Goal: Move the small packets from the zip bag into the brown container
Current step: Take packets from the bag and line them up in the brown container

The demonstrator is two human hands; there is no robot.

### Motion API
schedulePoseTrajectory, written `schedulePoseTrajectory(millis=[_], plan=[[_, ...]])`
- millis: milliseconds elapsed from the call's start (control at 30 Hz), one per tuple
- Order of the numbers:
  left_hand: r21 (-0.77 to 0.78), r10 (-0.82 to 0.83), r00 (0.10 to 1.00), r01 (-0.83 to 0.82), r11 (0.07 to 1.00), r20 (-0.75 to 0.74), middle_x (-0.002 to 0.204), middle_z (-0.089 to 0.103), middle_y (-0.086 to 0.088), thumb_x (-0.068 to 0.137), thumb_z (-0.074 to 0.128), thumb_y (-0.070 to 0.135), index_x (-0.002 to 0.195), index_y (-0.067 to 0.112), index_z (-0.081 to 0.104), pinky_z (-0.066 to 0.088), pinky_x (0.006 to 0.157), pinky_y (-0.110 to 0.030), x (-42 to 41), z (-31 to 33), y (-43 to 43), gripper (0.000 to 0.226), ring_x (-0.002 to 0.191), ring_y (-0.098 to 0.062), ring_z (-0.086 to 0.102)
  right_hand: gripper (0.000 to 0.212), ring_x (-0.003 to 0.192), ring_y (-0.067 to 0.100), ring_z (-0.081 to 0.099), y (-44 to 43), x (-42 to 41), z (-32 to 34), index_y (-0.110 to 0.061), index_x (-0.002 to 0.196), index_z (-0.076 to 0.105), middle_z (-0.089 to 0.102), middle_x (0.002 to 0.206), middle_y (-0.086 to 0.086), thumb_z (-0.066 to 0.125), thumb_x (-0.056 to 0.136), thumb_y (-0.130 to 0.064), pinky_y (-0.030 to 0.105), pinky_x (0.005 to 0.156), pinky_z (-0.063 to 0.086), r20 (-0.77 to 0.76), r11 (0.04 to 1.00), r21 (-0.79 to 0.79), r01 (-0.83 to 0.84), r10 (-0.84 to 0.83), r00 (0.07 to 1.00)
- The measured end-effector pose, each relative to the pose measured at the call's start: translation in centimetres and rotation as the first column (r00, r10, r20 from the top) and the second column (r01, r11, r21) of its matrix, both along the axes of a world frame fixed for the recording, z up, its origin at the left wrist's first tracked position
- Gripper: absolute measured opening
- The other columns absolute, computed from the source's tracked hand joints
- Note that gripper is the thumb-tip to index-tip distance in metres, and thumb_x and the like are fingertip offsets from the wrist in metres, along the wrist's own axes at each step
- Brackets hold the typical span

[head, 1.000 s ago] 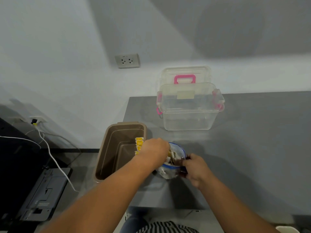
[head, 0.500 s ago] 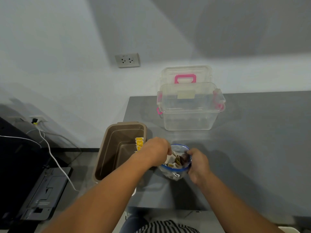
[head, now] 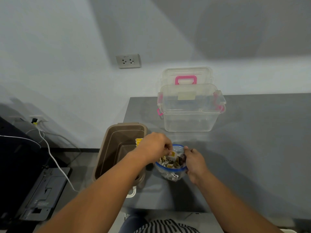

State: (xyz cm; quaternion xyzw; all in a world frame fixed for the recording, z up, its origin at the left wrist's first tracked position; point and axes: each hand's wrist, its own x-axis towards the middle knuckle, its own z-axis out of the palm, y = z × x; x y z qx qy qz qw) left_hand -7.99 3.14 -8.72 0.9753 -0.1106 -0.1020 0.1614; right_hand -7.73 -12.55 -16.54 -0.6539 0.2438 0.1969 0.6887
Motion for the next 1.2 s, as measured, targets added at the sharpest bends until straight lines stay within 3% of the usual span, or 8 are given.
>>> schedulePoseTrajectory(millis=[167,333,500,600,700,900,1067,1200], plan=[[-0.137,0.103,0.994,-0.099,0.986,0.027,0.1,0.069,0.012,0.086,0.075,0.033,0.096,0.026,0.075,0.054,0.087,-0.028,-0.2,0.6,0.9,0.013,0.091,-0.004,0.063,0.026,0.083,0.027,0.068,0.3,0.1,0.1,-0.008,0.104,0.057,0.069,0.099,0.015,0.044,0.108,-0.03,0.031,0.057,0.05,-0.007,0.999,0.041,0.003,-0.003,1.0],[-0.328,0.25,0.968,-0.234,0.915,0.006,0.082,0.069,0.016,0.085,0.078,0.027,0.092,0.029,0.074,0.049,0.073,-0.014,-0.3,2.6,2.6,0.008,0.077,0.004,0.063,0.027,0.086,0.028,0.07,0.5,0.1,0.4,-0.007,0.104,0.057,0.07,0.1,0.016,0.044,0.108,-0.031,0.031,0.058,0.051,-0.024,0.999,0.049,-0.011,0.012,1.0],[-0.394,0.413,0.91,-0.365,0.843,0.041,0.077,0.069,0.013,0.083,0.08,0.026,0.087,0.031,0.075,0.048,0.065,-0.013,-0.7,4.8,5.9,0.008,0.072,0.001,0.064,0.029,0.087,0.026,0.071,0.6,0.1,0.7,-0.005,0.105,0.057,0.069,0.098,0.015,0.045,0.108,-0.031,0.034,0.061,0.055,-0.035,0.999,0.046,-0.014,0.016,0.999],[-0.382,0.467,0.88,-0.402,0.832,0.089,0.077,0.069,0.014,0.084,0.079,0.027,0.086,0.031,0.075,0.046,0.066,-0.015,-1.3,5.3,8.4,0.006,0.073,-0.001,0.063,0.028,0.079,0.024,0.069,0.6,0.1,0.8,-0.003,0.1,0.056,0.065,0.085,0.012,0.045,0.108,-0.028,0.035,0.063,0.055,-0.033,0.998,0.063,-0.007,0.009,0.999],[-0.331,0.473,0.873,-0.414,0.848,0.12,0.079,0.07,0.013,0.085,0.078,0.026,0.086,0.03,0.077,0.045,0.065,-0.013,-2.0,5.3,10.6,0.004,0.076,-0.001,0.064,0.027,0.075,0.024,0.068,0.8,0.1,0.9,-0.005,0.094,0.056,0.063,0.082,0.012,0.046,0.108,-0.026,0.039,0.07,0.058,-0.036,0.997,0.078,0.001,0.002,0.999],[-0.084,0.407,0.913,-0.406,0.91,-0.003,0.075,0.072,0.011,0.084,0.079,0.024,0.076,0.032,0.073,0.044,0.063,-0.012,-2.6,3.3,13.0,0.012,0.073,-0.004,0.067,0.028,0.061,0.018,0.063,1.1,-0.1,1.3,-0.008,0.086,0.054,0.06,0.069,0.006,0.045,0.108,-0.023,0.03,0.055,0.048,-0.034,0.997,0.081,0.017,-0.014,0.999],[0.15,0.37,0.923,-0.353,0.924,-0.105,0.076,0.07,0.011,0.085,0.073,0.019,0.077,0.028,0.076,0.055,0.075,-0.024,-2.2,0.5,11.8,0.012,0.076,-0.007,0.066,0.029,0.06,0.019,0.062,1.2,-0.2,1.5,-0.008,0.084,0.053,0.06,0.067,0.007,0.045,0.108,-0.023,0.031,0.057,0.048,-0.039,0.995,0.093,0.02,-0.017,0.999],[0.242,0.336,0.926,-0.29,0.926,-0.173,0.079,0.072,0.008,0.082,0.07,0.014,0.074,0.029,0.077,0.06,0.08,-0.033,-1.9,-1.5,10.9,0.018,0.076,-0.01,0.068,0.03,0.056,0.017,0.061,1.2,-0.3,1.4,-0.008,0.084,0.053,0.059,0.064,0.006,0.045,0.108,-0.024,0.03,0.056,0.048,-0.043,0.997,0.07,0.011,-0.008,0.999]])
